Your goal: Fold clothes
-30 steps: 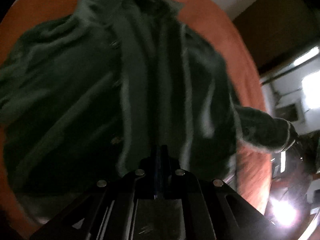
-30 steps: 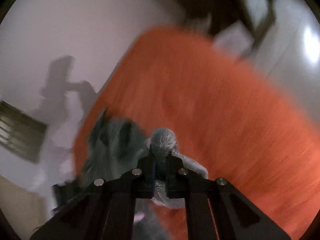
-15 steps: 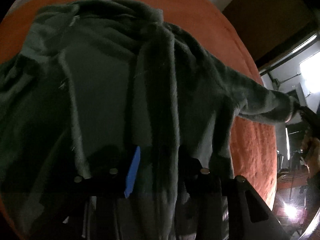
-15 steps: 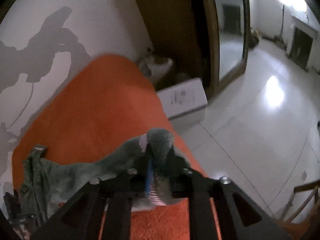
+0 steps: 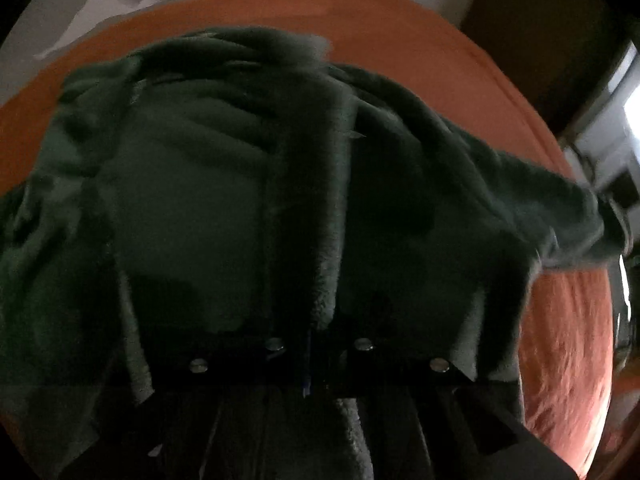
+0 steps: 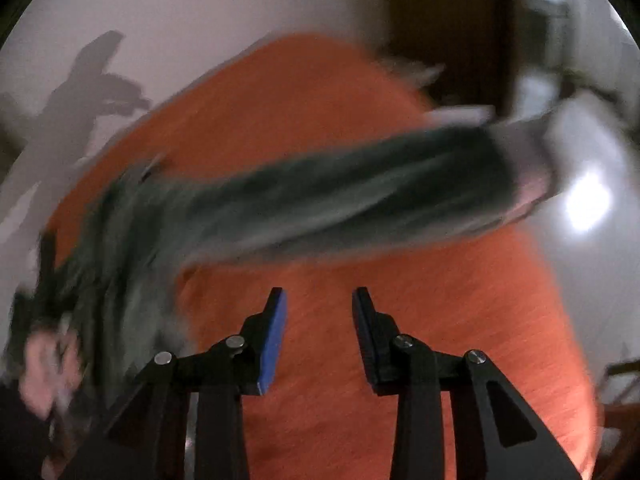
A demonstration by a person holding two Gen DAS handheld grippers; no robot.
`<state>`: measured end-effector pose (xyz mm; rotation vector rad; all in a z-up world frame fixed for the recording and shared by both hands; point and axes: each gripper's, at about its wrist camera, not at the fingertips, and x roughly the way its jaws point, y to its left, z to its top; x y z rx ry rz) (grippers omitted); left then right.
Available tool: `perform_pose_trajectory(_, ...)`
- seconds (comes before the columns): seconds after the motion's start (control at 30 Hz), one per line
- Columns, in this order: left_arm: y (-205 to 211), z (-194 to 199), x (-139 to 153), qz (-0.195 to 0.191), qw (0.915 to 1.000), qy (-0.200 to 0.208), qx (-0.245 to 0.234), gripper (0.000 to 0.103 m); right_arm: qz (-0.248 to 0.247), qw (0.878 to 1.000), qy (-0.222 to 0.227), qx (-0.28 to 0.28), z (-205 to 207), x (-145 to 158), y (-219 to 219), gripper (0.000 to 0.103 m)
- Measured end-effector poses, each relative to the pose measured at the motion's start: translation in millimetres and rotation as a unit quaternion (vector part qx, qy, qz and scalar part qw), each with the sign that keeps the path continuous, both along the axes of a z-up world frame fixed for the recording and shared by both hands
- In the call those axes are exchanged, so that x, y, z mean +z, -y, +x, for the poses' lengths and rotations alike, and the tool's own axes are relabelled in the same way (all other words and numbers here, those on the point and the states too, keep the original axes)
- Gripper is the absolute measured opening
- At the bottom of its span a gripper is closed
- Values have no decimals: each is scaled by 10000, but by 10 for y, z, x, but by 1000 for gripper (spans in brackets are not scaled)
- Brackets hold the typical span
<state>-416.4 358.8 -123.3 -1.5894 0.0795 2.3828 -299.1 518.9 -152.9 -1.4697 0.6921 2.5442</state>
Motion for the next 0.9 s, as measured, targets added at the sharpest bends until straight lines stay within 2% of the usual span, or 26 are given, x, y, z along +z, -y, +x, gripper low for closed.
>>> perform_pose_trajectory(0.13, 311, 4, 55, 105, 9994, -30, 315, 5, -467, 9948, 382, 821, -120, -368, 569, 33)
perform_pose_trajectory(0.33, 835, 25, 137, 241, 9964, -47, 813, 5, -925, 9898, 615, 893, -362, -649, 559, 33)
perform_pose_trajectory(0.47, 1180, -16, 75, 319, 9930, 116, 1131, 5, -1217, 9853, 756, 935, -511, -821, 549, 33)
perform_pose_trajectory(0.7, 1105, -54, -38, 374, 9948, 256, 915, 11, -1301, 9835, 788, 979, -528, -817, 574, 35)
perform_pose_trajectory(0.83, 1004, -125, 19, 165, 9965, 239, 781, 20, -1389, 9819, 770, 1033, -530, -778, 564, 42)
perform_pose_trajectory(0.9, 932, -204, 61, -13, 9973, 144, 715, 23, -1375, 9817, 782, 1058, -491, -757, 598, 42)
